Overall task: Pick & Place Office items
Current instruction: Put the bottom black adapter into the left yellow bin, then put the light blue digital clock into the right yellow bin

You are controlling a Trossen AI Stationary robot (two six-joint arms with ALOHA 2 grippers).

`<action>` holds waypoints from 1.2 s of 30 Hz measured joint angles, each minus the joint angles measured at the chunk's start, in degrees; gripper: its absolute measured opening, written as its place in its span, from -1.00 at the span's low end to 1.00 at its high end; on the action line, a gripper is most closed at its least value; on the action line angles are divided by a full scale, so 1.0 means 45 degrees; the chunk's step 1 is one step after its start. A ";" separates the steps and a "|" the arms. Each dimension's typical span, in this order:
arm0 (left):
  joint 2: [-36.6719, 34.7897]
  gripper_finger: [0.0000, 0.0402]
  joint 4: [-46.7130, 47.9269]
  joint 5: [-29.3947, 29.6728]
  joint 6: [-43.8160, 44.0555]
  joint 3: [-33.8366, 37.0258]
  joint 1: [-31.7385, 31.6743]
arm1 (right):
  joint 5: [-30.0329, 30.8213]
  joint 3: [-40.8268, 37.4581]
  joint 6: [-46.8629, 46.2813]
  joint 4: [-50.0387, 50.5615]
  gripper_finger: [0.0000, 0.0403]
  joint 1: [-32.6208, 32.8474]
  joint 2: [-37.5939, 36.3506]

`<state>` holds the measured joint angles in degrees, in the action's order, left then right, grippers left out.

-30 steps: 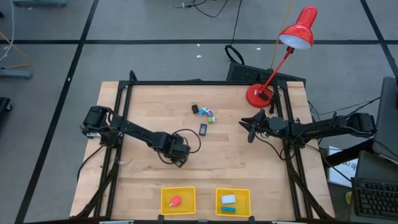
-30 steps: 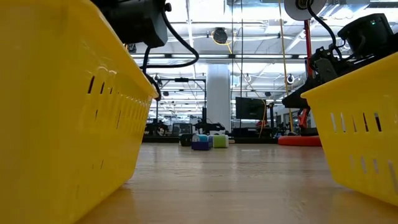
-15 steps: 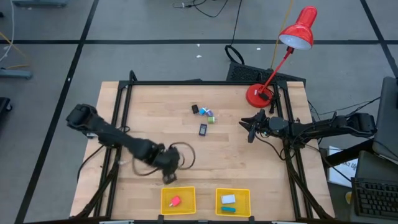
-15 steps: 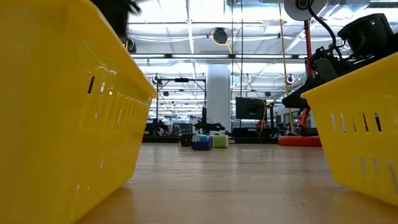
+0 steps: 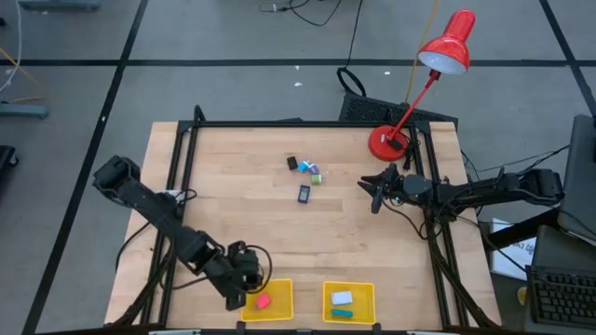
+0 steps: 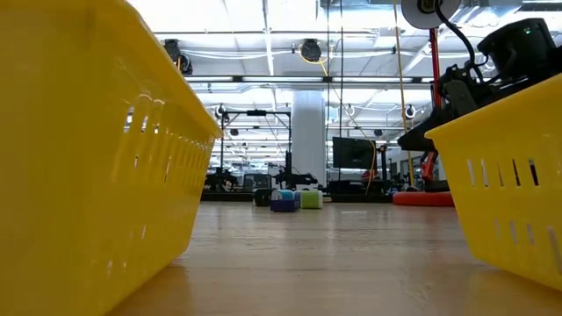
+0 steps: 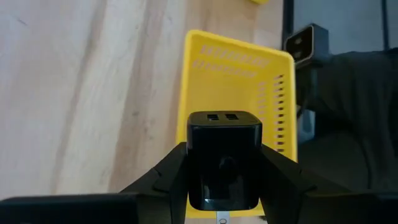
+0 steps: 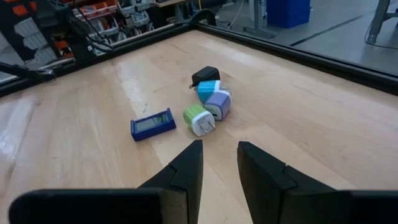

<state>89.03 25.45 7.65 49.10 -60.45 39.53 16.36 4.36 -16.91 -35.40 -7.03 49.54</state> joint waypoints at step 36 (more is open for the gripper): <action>0.1716 0.69 -0.0891 -0.1162 0.1881 0.0005 -0.0308 | -0.0005 -0.0001 -0.0141 -0.0753 -0.56 0.0005 -0.0005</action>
<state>96.75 21.44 2.42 57.56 -60.42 38.14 16.34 4.36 -17.54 -38.79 -7.01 49.52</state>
